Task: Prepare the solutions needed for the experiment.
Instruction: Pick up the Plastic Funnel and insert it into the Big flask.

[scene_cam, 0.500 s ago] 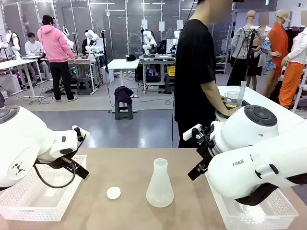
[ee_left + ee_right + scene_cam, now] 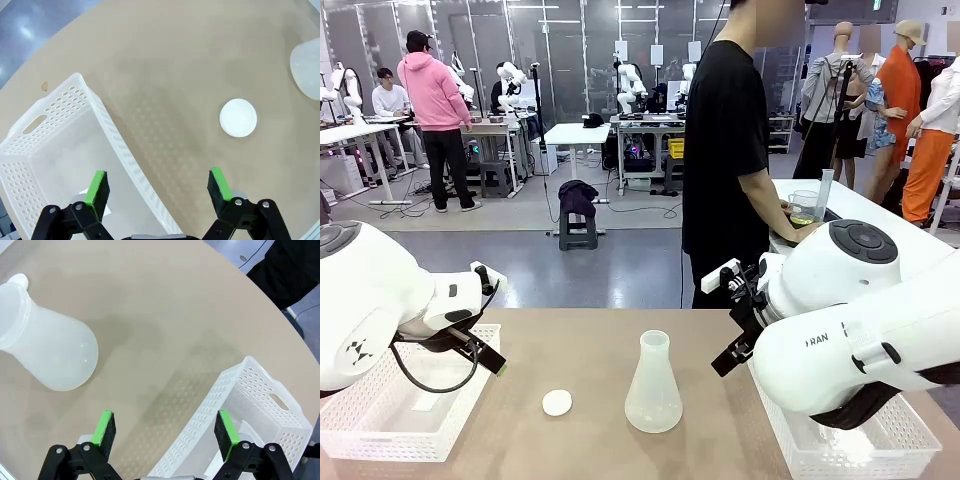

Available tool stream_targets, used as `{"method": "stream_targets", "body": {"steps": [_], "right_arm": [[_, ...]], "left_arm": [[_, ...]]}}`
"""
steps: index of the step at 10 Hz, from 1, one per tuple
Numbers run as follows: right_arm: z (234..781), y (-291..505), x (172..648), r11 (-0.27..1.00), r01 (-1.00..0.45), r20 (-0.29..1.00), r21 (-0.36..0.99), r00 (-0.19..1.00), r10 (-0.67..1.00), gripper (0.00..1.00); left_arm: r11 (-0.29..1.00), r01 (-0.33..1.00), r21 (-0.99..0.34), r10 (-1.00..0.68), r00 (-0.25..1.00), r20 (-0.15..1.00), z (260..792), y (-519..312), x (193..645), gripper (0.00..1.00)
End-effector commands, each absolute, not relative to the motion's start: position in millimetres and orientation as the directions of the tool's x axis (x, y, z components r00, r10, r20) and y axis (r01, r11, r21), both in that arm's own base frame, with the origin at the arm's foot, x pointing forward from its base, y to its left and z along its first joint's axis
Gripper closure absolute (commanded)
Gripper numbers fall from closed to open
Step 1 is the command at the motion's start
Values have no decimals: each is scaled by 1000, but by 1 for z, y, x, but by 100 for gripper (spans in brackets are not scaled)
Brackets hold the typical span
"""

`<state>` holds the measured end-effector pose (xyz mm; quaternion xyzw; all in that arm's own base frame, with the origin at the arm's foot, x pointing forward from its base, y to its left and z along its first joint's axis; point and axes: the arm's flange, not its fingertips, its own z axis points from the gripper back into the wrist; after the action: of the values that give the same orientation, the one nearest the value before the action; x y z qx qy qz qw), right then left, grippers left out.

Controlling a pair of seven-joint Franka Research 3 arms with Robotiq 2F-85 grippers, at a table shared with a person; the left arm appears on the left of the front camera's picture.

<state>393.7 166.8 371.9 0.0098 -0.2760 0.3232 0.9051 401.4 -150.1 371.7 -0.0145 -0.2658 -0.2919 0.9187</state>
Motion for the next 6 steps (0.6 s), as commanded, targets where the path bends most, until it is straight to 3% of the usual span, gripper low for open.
{"method": "stream_targets", "body": {"steps": [1,6], "right_arm": [[372,167,394,792,-589,507,-159,640,578,0],[372,167,394,792,-589,507,-159,640,578,0]], "left_arm": [[829,544,129,-528,688,497,372,-150,401,0],[829,544,129,-528,688,497,372,-150,401,0]]}}
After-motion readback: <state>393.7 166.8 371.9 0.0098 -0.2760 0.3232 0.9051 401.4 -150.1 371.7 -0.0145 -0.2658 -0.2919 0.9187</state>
